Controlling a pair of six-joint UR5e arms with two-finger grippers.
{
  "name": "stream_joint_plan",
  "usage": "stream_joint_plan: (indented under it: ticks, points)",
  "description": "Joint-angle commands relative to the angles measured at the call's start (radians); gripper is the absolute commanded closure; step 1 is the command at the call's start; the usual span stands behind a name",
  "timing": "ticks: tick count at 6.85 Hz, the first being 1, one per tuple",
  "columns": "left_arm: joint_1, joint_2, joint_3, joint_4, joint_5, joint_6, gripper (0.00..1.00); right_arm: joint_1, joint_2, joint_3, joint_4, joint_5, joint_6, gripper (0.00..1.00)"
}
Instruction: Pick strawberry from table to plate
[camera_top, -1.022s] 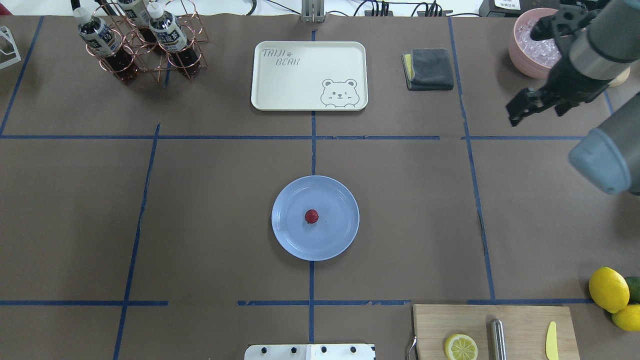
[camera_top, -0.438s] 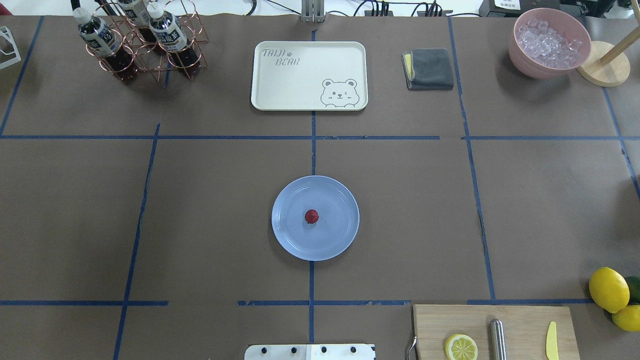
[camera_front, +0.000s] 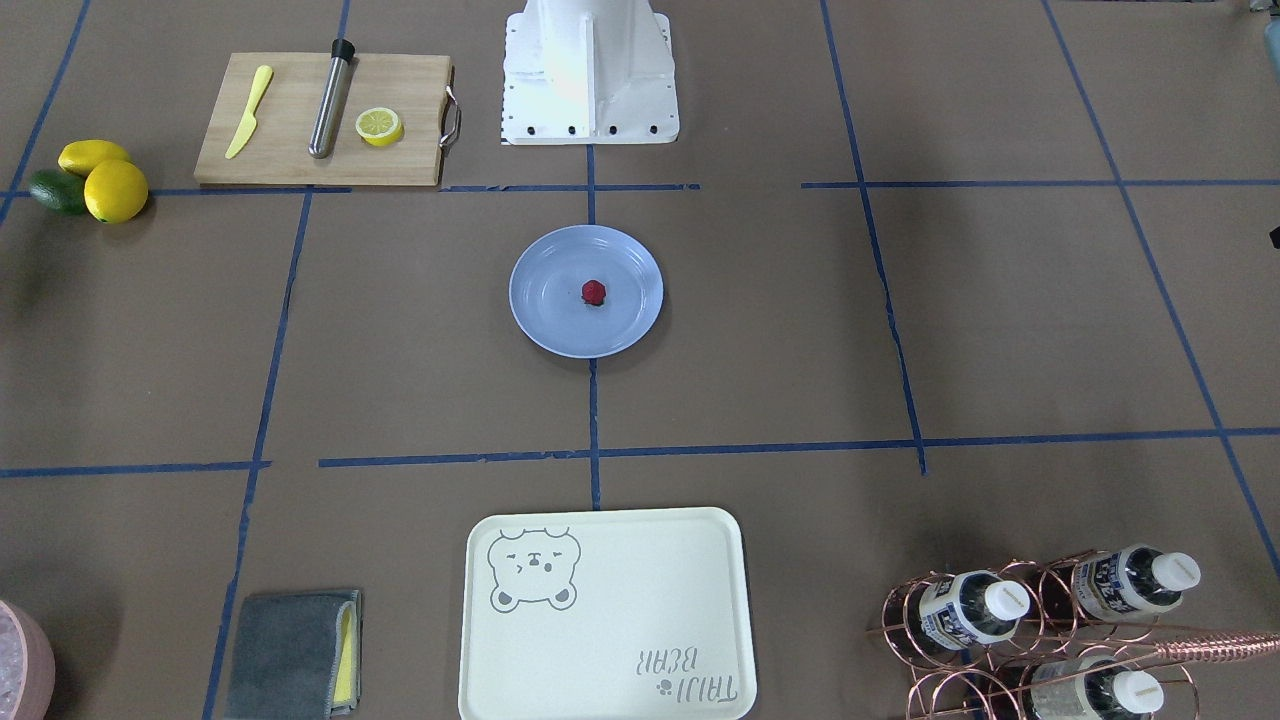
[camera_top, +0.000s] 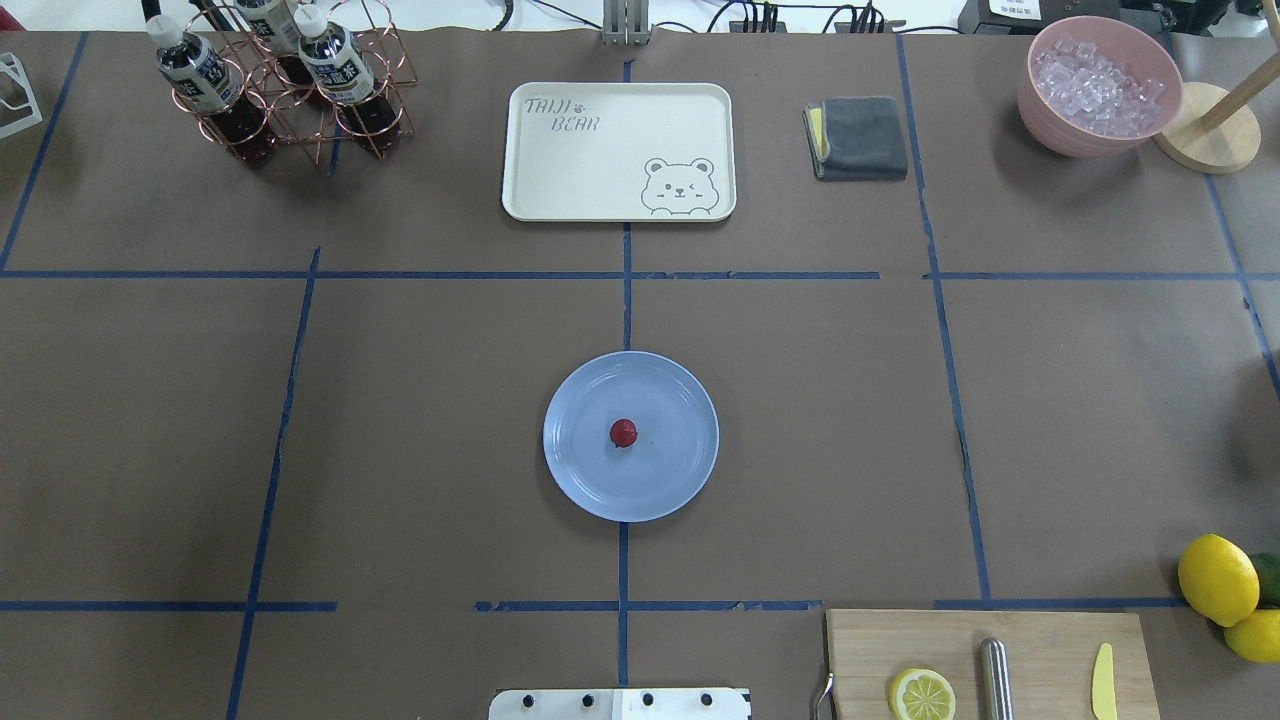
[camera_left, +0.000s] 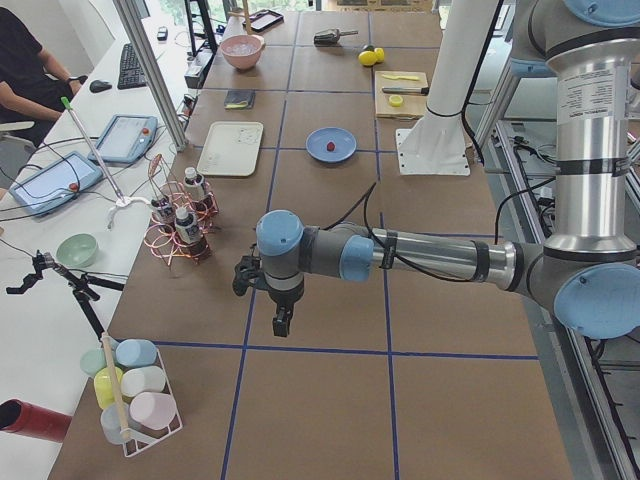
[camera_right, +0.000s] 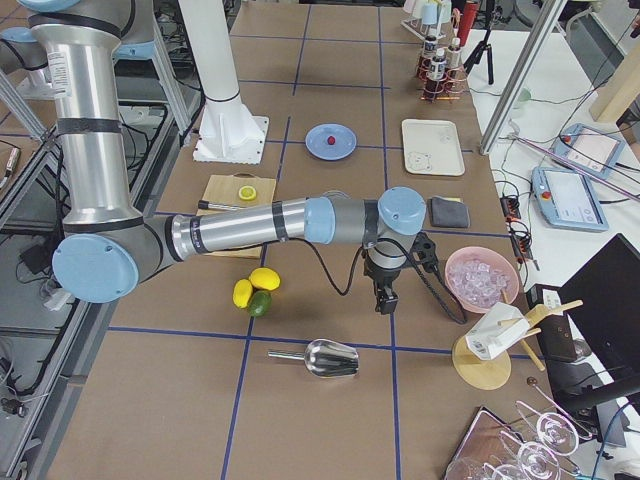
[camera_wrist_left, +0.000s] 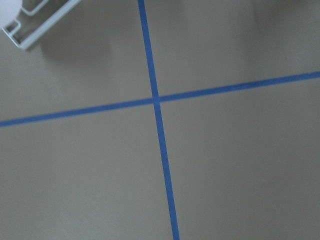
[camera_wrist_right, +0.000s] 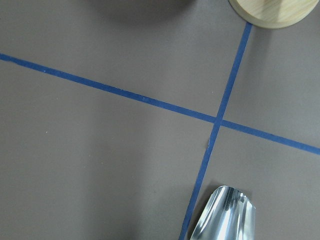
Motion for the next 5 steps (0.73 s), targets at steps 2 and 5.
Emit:
stream_joint_plan:
  ticks: [2, 5]
  points:
    - [-0.048, -0.035, 0.012, 0.005, -0.006, -0.014, 0.0, 0.047, -0.007, -0.021, 0.01, 0.009, 0.018, 0.0]
    - [-0.079, -0.037, 0.077, 0.003, -0.052, -0.012, 0.0, 0.116, -0.008, -0.1, 0.012, 0.102, 0.027, 0.0]
